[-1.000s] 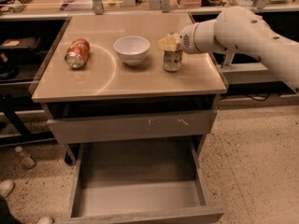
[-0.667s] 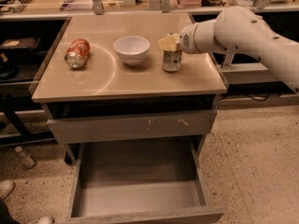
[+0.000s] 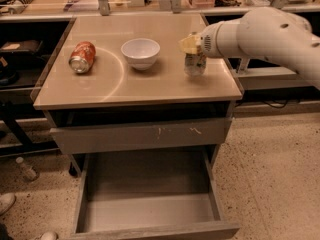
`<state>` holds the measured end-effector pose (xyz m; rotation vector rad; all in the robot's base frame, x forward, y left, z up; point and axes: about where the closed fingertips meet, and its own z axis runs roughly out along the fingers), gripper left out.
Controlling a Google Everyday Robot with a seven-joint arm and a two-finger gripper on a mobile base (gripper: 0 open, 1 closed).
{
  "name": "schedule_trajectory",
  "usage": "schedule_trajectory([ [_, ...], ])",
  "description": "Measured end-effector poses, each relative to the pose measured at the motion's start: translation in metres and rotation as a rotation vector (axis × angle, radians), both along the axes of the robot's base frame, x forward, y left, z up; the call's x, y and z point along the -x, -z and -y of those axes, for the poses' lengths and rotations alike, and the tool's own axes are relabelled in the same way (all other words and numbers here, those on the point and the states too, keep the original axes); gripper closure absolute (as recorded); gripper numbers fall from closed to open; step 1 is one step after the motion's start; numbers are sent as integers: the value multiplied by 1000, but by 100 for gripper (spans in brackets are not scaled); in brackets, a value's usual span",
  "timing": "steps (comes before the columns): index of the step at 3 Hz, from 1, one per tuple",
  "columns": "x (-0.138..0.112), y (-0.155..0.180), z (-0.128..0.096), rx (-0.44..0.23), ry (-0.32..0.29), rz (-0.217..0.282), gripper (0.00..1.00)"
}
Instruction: Place 7up can into middle drawer
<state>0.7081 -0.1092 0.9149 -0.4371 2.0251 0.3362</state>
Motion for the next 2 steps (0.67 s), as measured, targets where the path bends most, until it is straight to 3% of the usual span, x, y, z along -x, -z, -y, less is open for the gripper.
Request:
schedule_trajectory([
  [1,63,-16,14,35,84,-23,100],
  [2,144,-12,25,38,175,-113,100],
])
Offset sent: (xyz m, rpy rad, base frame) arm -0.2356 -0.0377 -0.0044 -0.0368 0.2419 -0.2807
